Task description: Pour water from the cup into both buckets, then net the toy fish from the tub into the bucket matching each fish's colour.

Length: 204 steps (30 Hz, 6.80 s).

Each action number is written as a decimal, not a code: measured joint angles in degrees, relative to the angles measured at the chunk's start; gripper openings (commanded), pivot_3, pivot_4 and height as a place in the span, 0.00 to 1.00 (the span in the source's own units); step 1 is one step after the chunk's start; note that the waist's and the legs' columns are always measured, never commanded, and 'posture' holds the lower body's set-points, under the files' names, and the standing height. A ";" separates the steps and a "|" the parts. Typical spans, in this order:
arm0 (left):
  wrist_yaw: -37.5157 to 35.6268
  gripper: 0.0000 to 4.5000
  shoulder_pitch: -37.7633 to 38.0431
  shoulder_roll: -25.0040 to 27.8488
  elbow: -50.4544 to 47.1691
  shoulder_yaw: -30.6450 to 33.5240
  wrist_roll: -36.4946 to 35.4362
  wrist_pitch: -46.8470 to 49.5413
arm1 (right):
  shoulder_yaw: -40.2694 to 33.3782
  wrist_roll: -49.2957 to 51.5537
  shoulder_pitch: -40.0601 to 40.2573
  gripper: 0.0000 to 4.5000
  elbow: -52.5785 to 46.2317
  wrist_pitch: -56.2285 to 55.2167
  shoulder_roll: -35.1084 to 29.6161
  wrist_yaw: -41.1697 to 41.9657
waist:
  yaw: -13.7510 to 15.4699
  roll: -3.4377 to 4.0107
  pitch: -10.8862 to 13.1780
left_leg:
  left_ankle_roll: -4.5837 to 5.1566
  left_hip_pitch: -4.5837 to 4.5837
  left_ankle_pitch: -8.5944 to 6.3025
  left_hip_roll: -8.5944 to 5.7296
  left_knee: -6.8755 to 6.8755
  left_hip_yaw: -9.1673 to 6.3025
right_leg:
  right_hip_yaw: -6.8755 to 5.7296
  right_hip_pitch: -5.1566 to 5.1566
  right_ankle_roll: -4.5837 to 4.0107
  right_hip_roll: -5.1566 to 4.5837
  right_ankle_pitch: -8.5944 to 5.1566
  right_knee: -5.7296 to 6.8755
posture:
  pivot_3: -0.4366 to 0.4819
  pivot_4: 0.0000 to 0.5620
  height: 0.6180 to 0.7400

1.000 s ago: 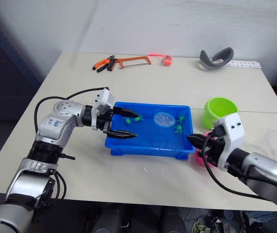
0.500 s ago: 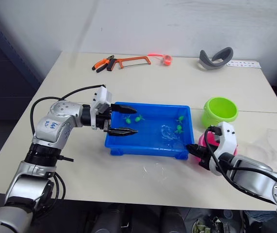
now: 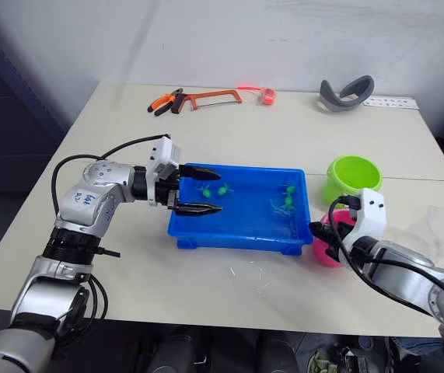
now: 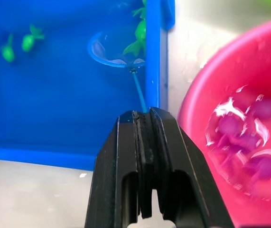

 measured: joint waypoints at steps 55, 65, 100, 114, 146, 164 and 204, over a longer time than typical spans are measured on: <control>-2.35 0.99 -6.92 -3.97 10.78 -0.12 0.32 -4.63 | -22.82 -39.95 7.30 0.00 4.43 0.56 0.79 28.99 | -0.10 0.00 0.00 | -0.06 0.00 0.03 0.01 -0.02 0.10 | 0.13 -0.02 0.06 0.16 0.03 -0.02 | 0.48 0.27 1.00; -1.69 0.99 -5.24 -3.53 8.64 0.22 0.24 -3.15 | -18.67 -65.47 11.64 0.00 7.81 -13.35 -7.04 41.28 | -0.12 0.01 0.00 | -0.10 0.03 0.06 0.04 -0.02 0.14 | 0.20 -0.04 0.07 0.26 0.03 -0.01 | 0.48 0.27 1.00; -2.65 0.99 -4.47 0.31 6.27 0.44 0.40 -3.10 | -22.96 -17.91 -6.45 0.00 -3.48 25.78 10.53 30.60 | -0.14 0.02 0.01 | -0.13 -0.01 0.06 0.08 -0.06 0.04 | 0.16 0.02 0.02 -0.15 0.06 0.01 | 0.48 0.27 1.00; -2.88 0.99 -2.52 3.60 6.31 -1.10 4.87 -6.82 | -13.03 -10.51 -5.59 0.00 2.94 22.95 17.13 10.81 | -0.28 0.02 0.01 | -0.03 0.01 0.02 0.01 -0.05 0.15 | 0.16 -0.09 0.03 0.00 0.06 0.01 | 0.48 0.27 1.00; -2.40 0.99 -5.43 -1.29 9.37 -0.35 3.39 -5.43 | -2.85 -49.92 5.57 0.00 -13.97 2.47 5.55 30.10 | -0.08 0.01 0.02 | 0.06 -0.01 -0.03 0.05 -0.05 0.16 | 0.19 -0.08 0.05 0.20 0.07 -0.03 | 0.48 0.27 1.00; -3.69 0.99 -7.99 -5.19 14.24 -0.43 2.60 -6.95 | -29.67 -46.51 6.79 0.00 -10.22 9.01 1.59 34.17 | -0.08 0.01 0.02 | -0.02 -0.01 0.01 0.08 -0.06 0.15 | 0.19 -0.07 0.05 0.24 0.07 -0.05 | 0.48 0.27 1.00; -3.25 0.99 3.14 12.32 2.29 2.75 2.16 -0.69 | -12.76 -40.64 -11.97 0.00 -6.29 19.47 6.47 58.41 | -1.13 0.10 0.03 | -0.20 -0.01 0.06 0.13 -0.12 -0.02 | 0.23 0.00 -0.01 0.05 0.07 0.02 | 0.48 0.27 1.00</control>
